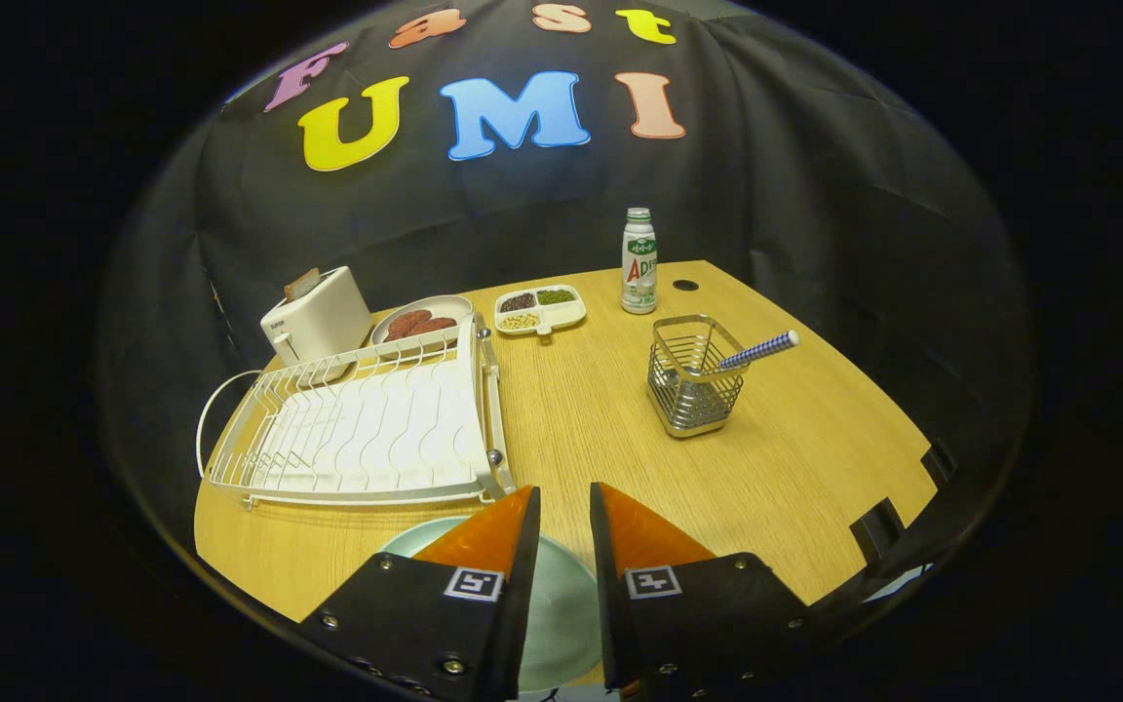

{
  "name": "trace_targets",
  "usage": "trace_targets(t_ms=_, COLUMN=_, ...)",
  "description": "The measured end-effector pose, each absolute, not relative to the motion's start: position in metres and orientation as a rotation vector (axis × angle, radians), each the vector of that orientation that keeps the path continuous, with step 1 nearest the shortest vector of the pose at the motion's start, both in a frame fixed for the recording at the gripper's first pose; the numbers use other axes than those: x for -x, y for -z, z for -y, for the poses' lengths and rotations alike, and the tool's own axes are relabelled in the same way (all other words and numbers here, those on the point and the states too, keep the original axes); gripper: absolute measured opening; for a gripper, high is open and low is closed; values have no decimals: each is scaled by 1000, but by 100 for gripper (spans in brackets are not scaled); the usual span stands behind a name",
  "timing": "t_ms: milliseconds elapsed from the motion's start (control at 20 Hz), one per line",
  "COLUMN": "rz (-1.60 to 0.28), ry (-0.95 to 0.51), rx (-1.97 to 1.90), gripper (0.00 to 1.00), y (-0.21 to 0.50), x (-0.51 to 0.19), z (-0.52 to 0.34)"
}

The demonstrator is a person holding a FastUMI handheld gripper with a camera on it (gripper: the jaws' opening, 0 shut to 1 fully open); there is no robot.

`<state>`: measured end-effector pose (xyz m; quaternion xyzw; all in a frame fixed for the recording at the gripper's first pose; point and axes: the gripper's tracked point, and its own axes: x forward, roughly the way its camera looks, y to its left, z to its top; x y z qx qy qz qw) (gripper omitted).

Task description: Take the plate from the dish rack, then take the spoon from the basket and place it into the plate.

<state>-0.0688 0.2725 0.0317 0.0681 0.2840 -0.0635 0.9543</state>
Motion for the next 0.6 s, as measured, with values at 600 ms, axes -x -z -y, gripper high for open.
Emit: trace_targets(t_ms=600, rz=-447, ry=516, rx=-247, gripper=31, y=-73, x=26, z=-150)
